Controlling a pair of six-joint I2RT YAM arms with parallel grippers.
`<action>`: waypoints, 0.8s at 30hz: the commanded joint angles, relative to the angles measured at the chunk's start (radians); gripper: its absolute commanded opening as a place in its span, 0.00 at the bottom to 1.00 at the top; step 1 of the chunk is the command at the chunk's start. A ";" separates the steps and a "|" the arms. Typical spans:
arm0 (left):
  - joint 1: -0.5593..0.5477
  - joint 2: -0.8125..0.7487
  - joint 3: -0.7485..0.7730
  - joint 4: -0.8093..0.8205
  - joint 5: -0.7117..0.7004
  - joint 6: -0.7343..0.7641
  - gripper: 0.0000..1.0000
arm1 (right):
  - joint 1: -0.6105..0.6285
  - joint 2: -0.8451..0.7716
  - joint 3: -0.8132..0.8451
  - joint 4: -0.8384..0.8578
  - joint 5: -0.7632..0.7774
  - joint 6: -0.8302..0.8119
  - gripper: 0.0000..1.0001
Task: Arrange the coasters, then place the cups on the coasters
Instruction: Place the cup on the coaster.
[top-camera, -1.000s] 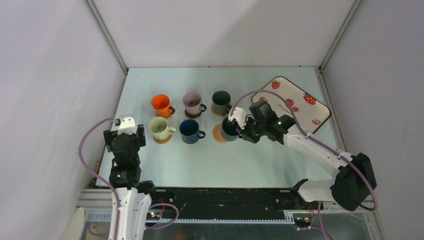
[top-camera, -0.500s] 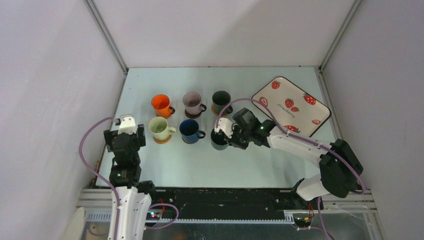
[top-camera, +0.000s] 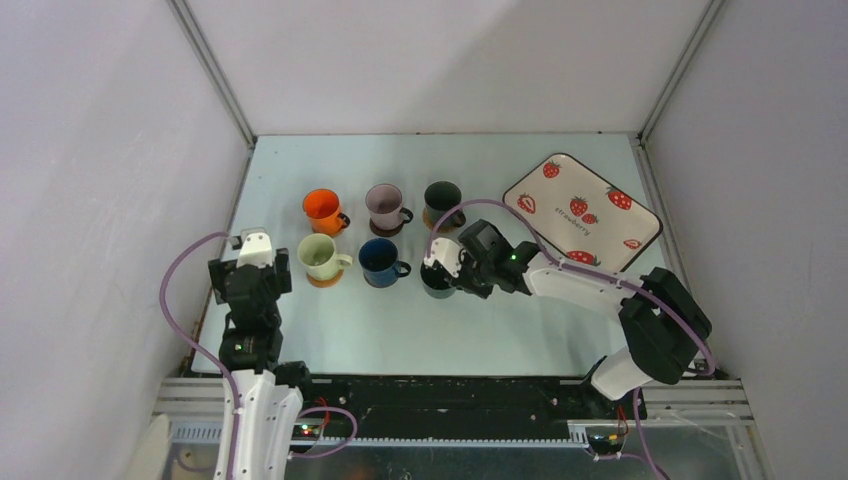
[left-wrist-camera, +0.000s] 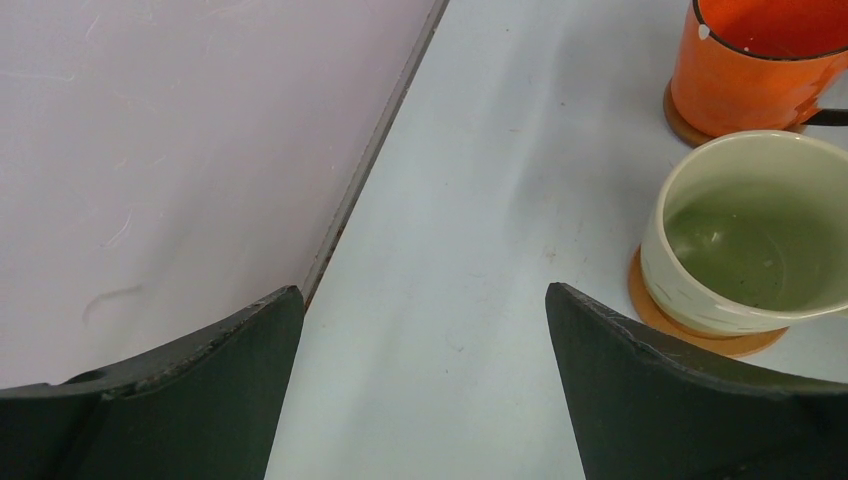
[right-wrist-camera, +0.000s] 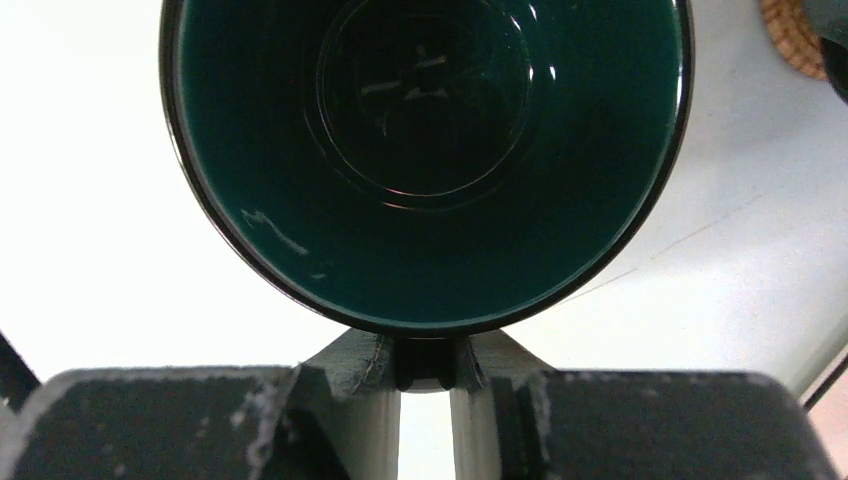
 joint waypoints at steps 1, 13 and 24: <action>0.005 0.014 0.015 0.040 0.007 0.007 0.98 | -0.027 0.002 0.016 0.139 0.047 0.040 0.00; 0.006 -0.012 0.013 0.035 -0.007 0.010 0.98 | -0.088 0.016 0.017 0.152 0.034 0.057 0.00; 0.005 -0.014 0.012 0.035 -0.011 0.009 0.98 | -0.073 0.020 0.016 0.147 0.020 0.056 0.00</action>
